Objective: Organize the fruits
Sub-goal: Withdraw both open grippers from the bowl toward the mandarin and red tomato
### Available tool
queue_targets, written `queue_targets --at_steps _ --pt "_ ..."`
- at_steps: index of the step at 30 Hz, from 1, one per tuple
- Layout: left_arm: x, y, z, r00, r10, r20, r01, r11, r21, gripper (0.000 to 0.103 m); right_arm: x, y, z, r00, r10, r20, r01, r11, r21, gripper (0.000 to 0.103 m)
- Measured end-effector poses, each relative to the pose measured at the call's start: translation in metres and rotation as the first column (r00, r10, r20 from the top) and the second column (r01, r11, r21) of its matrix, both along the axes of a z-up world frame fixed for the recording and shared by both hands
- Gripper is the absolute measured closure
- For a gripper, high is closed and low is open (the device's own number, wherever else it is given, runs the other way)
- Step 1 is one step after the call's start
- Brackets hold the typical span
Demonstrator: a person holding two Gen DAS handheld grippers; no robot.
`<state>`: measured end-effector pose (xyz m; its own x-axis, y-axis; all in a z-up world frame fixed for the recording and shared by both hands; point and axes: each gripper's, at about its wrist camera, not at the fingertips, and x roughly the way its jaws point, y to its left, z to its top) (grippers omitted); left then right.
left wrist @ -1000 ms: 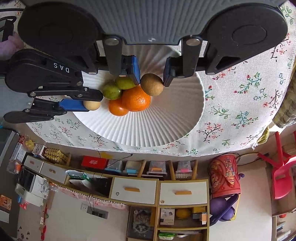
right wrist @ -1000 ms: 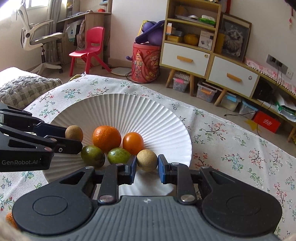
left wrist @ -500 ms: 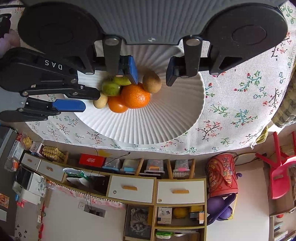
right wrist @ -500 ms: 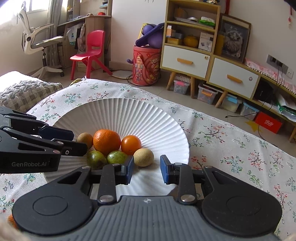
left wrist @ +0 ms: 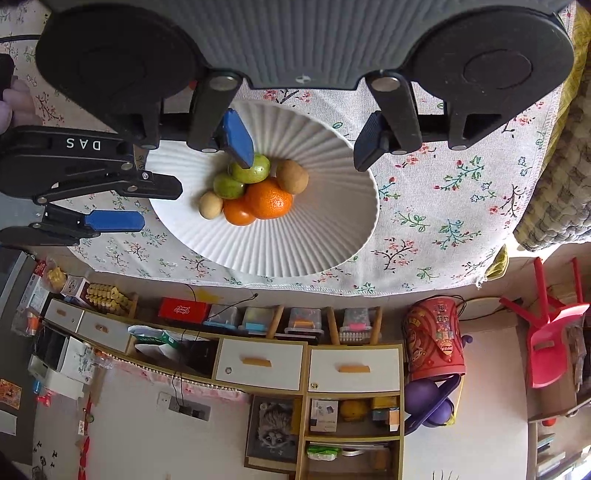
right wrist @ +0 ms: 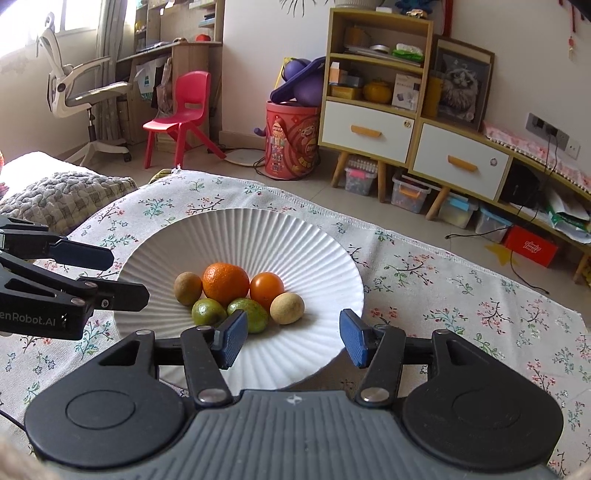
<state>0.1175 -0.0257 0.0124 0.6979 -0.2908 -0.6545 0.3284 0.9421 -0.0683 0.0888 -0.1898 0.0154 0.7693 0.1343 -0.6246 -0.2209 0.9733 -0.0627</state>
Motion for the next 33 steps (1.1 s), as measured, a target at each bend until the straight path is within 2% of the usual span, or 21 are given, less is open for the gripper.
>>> queue_targets --at_steps 8,16,28,33 --pt "-0.019 0.010 0.004 1.000 -0.008 -0.003 0.008 1.000 -0.002 0.042 -0.019 -0.004 0.005 1.000 0.001 -0.008 0.000 1.000 0.009 0.039" --pt "-0.036 0.021 0.001 1.000 -0.009 -0.009 0.009 1.000 0.001 0.027 -0.033 -0.004 0.005 1.000 0.018 -0.021 -0.018 1.000 0.009 0.029" --pt "-0.061 0.031 -0.015 0.999 -0.005 -0.043 0.005 1.000 0.011 0.013 -0.056 0.002 -0.007 0.996 0.055 -0.073 -0.055 0.998 0.001 0.018" --pt "-0.071 0.032 -0.022 0.999 -0.017 -0.048 0.019 0.999 0.044 0.011 -0.064 0.003 -0.011 0.995 0.063 -0.084 -0.063 0.998 -0.006 0.013"
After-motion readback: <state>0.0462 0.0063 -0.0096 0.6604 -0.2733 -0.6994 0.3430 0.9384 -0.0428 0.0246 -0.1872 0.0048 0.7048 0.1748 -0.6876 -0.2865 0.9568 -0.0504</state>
